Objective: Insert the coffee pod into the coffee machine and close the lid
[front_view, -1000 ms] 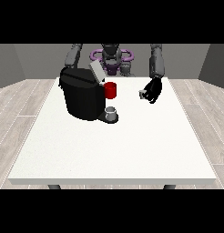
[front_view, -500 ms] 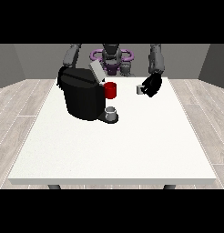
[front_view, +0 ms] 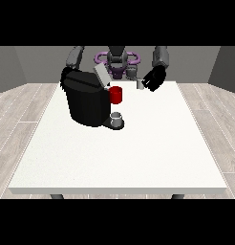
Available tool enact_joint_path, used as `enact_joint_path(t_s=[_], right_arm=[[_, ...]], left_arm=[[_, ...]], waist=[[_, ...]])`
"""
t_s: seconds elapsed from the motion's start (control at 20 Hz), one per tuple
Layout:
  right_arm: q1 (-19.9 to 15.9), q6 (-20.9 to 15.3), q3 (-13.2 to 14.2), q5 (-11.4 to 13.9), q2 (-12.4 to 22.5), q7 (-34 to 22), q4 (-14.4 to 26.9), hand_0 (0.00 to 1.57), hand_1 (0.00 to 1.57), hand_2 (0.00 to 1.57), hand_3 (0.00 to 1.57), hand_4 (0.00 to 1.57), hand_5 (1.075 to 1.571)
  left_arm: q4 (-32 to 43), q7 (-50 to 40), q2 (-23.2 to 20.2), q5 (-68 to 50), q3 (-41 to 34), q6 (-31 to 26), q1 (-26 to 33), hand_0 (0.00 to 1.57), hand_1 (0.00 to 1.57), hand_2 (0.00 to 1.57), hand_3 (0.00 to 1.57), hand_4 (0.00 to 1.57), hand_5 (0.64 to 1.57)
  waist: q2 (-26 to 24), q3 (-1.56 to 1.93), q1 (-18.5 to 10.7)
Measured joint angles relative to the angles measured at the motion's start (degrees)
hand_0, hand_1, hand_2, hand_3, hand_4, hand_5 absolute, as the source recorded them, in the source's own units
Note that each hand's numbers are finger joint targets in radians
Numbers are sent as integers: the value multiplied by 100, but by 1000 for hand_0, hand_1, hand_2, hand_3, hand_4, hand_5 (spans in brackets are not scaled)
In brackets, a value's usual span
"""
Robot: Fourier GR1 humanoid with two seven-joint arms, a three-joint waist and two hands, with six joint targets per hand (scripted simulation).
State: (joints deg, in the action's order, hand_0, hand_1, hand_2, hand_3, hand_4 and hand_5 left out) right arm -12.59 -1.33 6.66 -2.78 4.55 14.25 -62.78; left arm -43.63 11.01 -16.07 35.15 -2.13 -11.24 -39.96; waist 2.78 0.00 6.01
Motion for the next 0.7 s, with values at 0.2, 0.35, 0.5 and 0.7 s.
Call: enact_joint_path(t_s=[0.2,0.35,0.5,0.7], right_arm=[[47,0,31,-16,20,111,67,0,0,0,0,295,1571],[111,-22,-13,11,-30,176,102,0,0,0,0,232,1571],[141,49,43,-18,44,347,178,0,0,0,0,202,1571],[86,84,74,-78,43,379,219,0,0,0,0,213,1571]], left_arm=[[-182,-230,94,-105,-70,-181,-103,1385,1385,1417,1373,592,1571],[-338,-411,206,-104,-17,-296,-204,1501,1501,1473,1402,635,1571],[-459,-577,253,-118,-13,-411,-366,1360,1360,1397,1352,657,1571],[-553,-897,333,-290,-189,-520,-684,1346,1346,1432,1391,655,1571]], waist=[[-53,0,-29],[-123,0,-27],[-90,1,5],[-69,0,75]])
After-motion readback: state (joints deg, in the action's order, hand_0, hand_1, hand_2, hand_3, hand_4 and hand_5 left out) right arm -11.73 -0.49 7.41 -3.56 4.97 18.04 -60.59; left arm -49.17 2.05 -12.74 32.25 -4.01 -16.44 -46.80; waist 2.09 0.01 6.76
